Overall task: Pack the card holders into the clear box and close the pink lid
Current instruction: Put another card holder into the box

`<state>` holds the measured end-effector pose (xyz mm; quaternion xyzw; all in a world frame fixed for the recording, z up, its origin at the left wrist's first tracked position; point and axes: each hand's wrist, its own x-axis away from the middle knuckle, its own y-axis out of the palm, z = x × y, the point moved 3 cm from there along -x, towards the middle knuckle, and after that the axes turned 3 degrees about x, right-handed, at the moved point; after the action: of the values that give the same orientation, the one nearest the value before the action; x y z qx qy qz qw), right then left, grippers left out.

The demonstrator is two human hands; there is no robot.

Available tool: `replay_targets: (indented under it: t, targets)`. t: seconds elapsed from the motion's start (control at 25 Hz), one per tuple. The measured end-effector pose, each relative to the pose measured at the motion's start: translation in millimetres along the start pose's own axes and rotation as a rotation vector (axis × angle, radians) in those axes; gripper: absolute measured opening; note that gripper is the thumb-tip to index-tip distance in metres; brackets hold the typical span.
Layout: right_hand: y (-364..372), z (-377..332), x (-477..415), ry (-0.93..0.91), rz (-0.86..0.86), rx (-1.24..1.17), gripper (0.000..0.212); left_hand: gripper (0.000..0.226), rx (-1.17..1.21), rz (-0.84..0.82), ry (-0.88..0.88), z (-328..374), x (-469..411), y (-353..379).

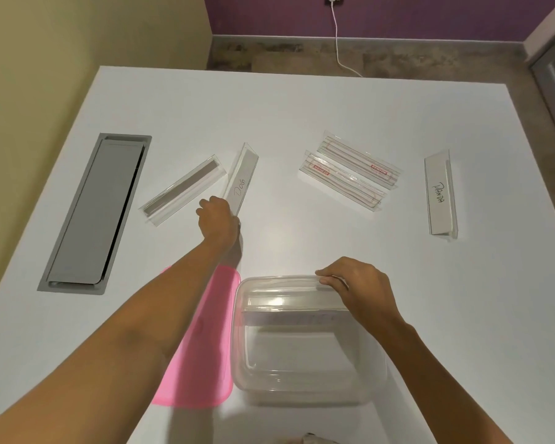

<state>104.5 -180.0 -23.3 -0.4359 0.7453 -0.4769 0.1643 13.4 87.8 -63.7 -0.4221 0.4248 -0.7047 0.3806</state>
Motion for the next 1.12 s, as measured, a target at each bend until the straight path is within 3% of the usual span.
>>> replay_targets:
  t: [0.12, 0.2, 0.32, 0.44, 0.68, 0.84, 0.96, 1.12]
  targets:
    - [0.8, 0.8, 0.8, 0.016, -0.011, 0.010, 0.016, 0.046, 0.087, -0.071, -0.020, -10.4, 1.9, -1.9]
    - [-0.9, 0.4, 3.6, 0.006, -0.010, -0.001, 0.016, 0.032, 0.149, -0.061, 0.017, -17.4, 7.5, -6.7]
    - [-10.7, -4.0, 10.0, -0.070, 0.045, -0.025, 0.018, 0.043, 0.165, 0.000, 0.111, -21.4, 26.4, -24.5]
    - [-26.9, -13.4, 14.6, -0.168, 0.203, 0.028, 0.028, 0.033, 0.119, 0.068, 0.310, -22.6, 53.6, -43.7]
    - [-61.8, -54.0, 20.6, -0.408, 0.439, 0.223, 0.060, 0.061, 0.066, 0.075, 0.879, -33.1, 137.8, -75.4]
    - [-62.6, -69.3, 28.7, -0.482, 0.324, 0.514, 0.068, 0.062, 0.042, 0.143, 0.977, -43.9, 168.8, -78.6]
    - [-53.7, -64.0, 38.3, -0.435, 0.167, 0.475, 0.065, 0.060, 0.017, 0.126, 1.044, -50.7, 181.1, -72.8]
    - [-27.4, -46.5, 47.8, -0.306, -0.048, 0.450, 0.061, 0.059, 0.017, -0.031, 1.034, -52.4, 190.0, -54.3]
